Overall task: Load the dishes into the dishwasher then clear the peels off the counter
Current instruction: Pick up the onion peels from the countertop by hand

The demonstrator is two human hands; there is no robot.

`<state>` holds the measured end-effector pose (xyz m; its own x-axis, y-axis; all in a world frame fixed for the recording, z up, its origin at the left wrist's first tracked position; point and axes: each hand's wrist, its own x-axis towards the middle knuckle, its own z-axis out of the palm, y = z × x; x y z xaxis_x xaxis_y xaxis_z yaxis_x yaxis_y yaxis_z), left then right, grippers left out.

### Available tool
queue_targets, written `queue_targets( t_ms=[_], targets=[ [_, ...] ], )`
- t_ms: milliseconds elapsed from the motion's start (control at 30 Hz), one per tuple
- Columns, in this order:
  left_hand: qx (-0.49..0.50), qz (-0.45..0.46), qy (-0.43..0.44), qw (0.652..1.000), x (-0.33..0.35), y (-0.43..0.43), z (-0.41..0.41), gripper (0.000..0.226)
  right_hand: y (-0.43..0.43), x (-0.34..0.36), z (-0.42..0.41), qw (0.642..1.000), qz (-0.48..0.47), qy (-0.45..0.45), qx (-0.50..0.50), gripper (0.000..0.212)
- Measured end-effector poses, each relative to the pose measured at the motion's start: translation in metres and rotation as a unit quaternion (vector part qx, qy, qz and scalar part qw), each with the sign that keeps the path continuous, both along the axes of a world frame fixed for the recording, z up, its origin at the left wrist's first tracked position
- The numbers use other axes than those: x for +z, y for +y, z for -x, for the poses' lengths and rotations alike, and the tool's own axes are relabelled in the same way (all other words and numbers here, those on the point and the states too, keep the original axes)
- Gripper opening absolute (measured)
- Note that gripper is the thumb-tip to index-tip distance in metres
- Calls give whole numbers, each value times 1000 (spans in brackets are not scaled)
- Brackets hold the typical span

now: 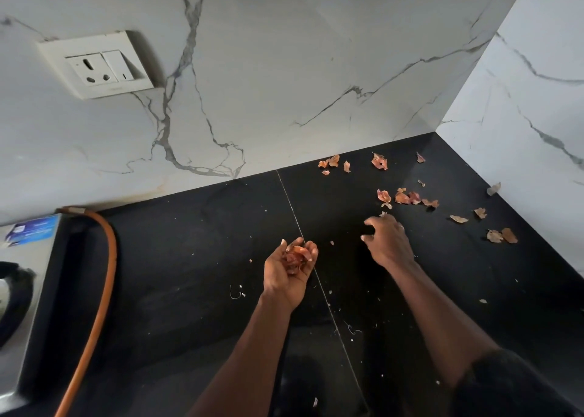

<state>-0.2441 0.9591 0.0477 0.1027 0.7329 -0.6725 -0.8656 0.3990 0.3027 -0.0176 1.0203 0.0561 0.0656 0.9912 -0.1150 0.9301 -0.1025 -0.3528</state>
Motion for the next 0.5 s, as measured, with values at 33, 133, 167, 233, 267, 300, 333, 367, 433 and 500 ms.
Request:
queue_targets(
  t_ms=[33,133,167,233,267,300,333,367,433,500],
  targets=[
    [-2,0,-2,1000,0,-1,-1,37,-1,-6,-7,1000,10,-17,8,40],
    [-3,6,-3,1000,1,-1,-1,39,-3,-17,-12,998,-8,-47,35,26],
    [1,8,-3,1000,0,-1,-1,40,-4,-17,-9,998,2,-52,39,21],
    [7,10,1,1000,1,-1,-1,41,-7,-15,2,997,24,-47,48,14],
    [7,10,2,1000,2,-1,0,41,-9,-14,10,998,16,-31,52,11],
    [9,10,2,1000,3,-1,-1,41,-13,-10,19,998,-5,-5,57,11],
    [9,11,5,1000,1,-1,0,40,-18,-5,31,997,-27,25,63,12],
    [8,13,8,1000,0,0,-2,40,-23,3,43,995,-46,60,71,14],
    [8,11,4,1000,-2,1,-3,38,-34,21,69,985,-73,120,103,16],
    [-2,7,8,1000,-4,0,-3,39,-46,36,92,973,-81,156,151,14]
  ],
)
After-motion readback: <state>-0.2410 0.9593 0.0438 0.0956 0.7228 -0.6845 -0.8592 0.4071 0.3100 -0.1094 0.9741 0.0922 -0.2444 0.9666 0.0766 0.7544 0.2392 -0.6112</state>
